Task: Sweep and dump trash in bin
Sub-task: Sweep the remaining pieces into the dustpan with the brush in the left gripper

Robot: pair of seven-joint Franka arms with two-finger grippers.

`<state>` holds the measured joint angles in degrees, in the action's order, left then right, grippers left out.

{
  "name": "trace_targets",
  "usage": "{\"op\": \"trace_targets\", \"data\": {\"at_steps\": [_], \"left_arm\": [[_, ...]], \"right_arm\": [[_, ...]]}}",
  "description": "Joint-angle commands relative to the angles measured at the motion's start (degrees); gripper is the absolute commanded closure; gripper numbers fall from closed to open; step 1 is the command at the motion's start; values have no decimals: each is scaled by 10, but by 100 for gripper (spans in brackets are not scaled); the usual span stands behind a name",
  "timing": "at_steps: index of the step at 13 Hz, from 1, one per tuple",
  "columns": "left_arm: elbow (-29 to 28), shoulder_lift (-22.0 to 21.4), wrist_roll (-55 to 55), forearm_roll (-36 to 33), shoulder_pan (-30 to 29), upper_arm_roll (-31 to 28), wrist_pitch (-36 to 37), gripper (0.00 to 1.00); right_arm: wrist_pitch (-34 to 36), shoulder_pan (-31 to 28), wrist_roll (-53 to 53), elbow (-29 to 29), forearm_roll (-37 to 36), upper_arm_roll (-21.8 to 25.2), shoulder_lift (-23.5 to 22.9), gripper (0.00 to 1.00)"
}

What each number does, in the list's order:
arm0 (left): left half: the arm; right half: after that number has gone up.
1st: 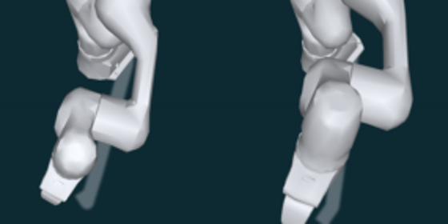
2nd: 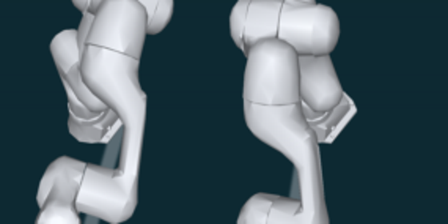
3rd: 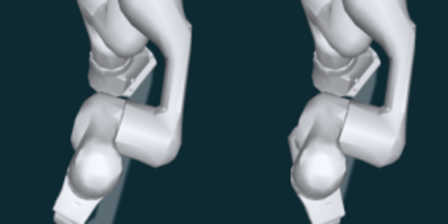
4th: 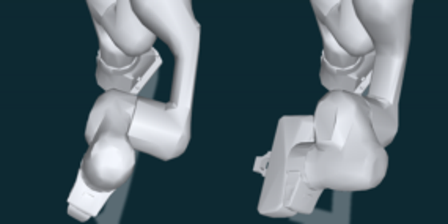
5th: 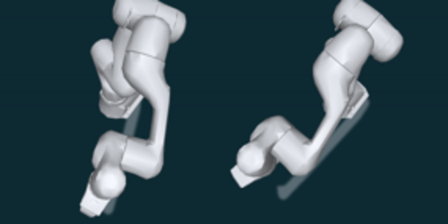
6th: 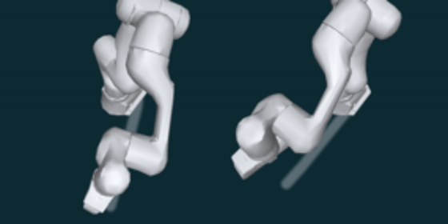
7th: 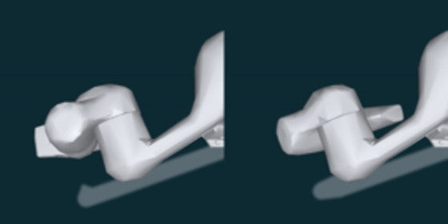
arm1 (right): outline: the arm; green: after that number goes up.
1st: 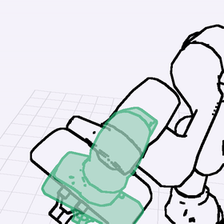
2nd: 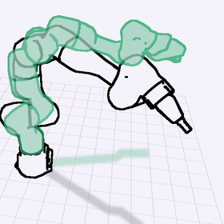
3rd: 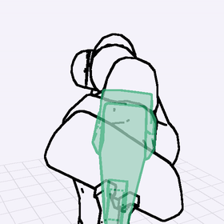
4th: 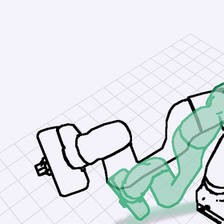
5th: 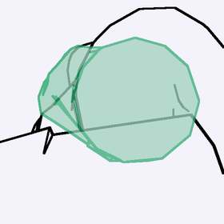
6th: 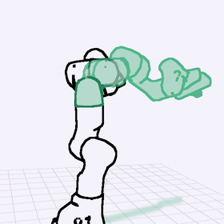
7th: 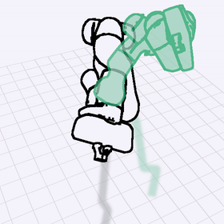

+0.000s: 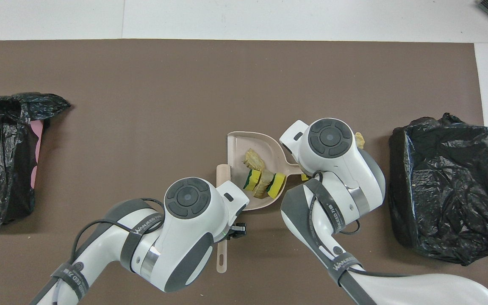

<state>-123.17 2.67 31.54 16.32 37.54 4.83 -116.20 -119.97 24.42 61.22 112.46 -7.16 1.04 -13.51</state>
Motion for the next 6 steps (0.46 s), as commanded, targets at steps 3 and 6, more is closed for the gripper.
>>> {"op": "trace_targets", "data": {"at_steps": [3,6], "left_arm": [[-7,-32,136,-49,9,7,43,100],[-51,-64,164,-59,47,8,27,100]], "right_arm": [[-19,-22,16,7,-5,-5,2,100],[-22,-40,17,-6,0,-5,10,100]]}}
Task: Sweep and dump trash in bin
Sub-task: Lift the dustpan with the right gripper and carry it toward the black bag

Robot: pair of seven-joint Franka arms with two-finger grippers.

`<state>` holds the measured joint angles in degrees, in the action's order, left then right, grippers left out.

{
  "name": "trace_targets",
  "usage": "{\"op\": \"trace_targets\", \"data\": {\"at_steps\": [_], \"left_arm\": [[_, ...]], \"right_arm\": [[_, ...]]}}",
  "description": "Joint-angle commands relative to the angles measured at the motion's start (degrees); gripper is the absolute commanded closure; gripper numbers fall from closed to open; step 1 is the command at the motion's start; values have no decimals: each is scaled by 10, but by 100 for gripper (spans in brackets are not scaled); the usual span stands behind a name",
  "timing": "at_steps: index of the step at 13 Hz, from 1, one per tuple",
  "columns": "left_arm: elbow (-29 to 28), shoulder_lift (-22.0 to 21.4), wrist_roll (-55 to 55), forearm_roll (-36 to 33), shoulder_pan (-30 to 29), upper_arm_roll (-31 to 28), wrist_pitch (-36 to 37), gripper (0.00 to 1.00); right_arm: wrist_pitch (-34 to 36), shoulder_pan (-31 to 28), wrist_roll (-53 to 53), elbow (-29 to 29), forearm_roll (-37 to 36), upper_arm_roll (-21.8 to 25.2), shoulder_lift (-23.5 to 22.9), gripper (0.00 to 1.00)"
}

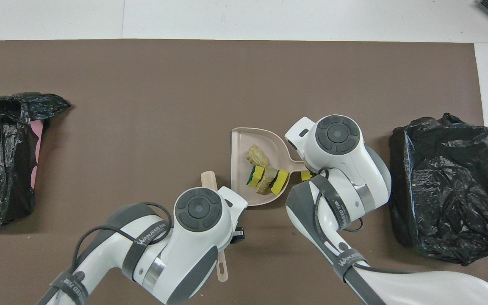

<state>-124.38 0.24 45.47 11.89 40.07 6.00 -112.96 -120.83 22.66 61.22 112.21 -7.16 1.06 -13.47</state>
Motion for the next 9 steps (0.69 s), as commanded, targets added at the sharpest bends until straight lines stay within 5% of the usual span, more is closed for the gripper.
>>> {"op": "trace_targets", "data": {"at_steps": [1,3,9], "left_arm": [[-63,-53,40,-14,36,-3,-20,100],[-127,-88,67,-14,67,-2,-87,100],[-158,-96,62,10,96,0,-127,100]], "right_arm": [[-13,-31,17,-8,0,-6,14,100],[-9,-57,29,-10,1,-7,34,100],[44,-155,102,-11,30,-6,116,100]]}}
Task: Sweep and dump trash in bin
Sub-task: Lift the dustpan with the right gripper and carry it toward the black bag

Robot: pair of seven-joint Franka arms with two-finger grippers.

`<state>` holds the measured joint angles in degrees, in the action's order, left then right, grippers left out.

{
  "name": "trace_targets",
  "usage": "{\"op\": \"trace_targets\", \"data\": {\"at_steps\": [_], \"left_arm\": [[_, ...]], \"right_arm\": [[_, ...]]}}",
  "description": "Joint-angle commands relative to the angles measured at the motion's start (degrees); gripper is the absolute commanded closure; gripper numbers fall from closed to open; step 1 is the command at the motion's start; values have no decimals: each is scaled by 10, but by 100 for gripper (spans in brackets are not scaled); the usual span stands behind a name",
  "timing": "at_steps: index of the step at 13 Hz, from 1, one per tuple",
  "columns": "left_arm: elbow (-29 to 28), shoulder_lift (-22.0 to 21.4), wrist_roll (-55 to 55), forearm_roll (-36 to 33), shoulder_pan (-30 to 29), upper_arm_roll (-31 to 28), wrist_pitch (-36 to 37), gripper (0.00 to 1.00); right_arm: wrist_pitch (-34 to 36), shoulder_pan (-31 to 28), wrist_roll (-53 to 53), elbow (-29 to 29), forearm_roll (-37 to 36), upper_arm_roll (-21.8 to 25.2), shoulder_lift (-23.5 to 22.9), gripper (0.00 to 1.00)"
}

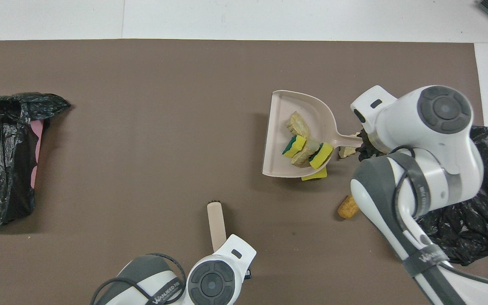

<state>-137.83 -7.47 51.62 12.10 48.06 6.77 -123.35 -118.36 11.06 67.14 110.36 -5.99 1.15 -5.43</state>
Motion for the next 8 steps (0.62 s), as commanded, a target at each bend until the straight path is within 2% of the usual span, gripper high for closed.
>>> {"op": "trace_targets", "data": {"at_steps": [1,5,6,7,8], "left_arm": [[-24,-18,-5,14,15,-8,-24,100],[-24,-13,-86,49,-12,-9,-18,100],[-24,-13,-87,50,-11,-9,-17,46],[-23,-13,-86,50,-10,-10,-15,0],[-16,-9,-82,49,-13,-10,-15,0]], "right_arm": [[29,-59,63,7,29,-6,50,100],[97,-132,141,6,41,-4,117,100],[117,-152,167,6,41,-3,134,100],[131,-175,200,6,41,-2,145,100],[145,-205,235,6,43,-2,153,100]]}}
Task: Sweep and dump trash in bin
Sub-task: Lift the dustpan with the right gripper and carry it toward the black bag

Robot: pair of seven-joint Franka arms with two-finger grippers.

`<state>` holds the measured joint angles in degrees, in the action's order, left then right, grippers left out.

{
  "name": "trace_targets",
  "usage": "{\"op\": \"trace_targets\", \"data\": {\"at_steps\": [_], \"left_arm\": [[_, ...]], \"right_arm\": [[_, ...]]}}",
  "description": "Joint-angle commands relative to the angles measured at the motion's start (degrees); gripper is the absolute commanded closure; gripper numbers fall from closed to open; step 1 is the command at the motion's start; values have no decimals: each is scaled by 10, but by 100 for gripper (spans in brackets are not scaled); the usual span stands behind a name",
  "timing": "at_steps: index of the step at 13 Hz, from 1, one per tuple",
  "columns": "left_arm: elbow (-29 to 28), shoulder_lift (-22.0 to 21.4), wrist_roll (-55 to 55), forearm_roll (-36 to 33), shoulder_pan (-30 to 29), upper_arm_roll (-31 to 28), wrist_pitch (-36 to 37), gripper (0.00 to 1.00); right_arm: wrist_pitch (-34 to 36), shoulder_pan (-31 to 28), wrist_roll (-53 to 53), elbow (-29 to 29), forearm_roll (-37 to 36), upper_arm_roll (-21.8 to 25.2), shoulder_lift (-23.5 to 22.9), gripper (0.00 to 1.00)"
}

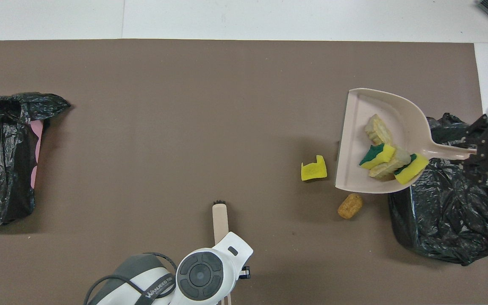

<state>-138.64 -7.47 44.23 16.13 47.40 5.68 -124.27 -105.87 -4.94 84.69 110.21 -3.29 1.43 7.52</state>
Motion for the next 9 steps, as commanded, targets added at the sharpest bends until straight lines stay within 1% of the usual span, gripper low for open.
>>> {"op": "trace_targets", "data": {"at_steps": [1,2,3,5,6,9], "left_arm": [[3,0,-10,9,-8,-1,-4,0],[15,5,-11,9,-13,-4,-4,0],[26,7,-11,9,-31,-4,5,0],[55,17,-12,8,-84,-4,29,0],[72,19,-12,7,-109,-4,38,0],[116,21,-12,0,-168,-4,60,0]], "right_arm": [[35,-72,86,5,20,-3,26,100],[45,-92,118,3,20,3,29,100],[46,-106,152,4,16,14,31,100],[41,-139,201,4,3,21,35,100],[41,-151,221,4,-21,21,35,100],[34,-150,221,5,-145,19,36,100]]}}
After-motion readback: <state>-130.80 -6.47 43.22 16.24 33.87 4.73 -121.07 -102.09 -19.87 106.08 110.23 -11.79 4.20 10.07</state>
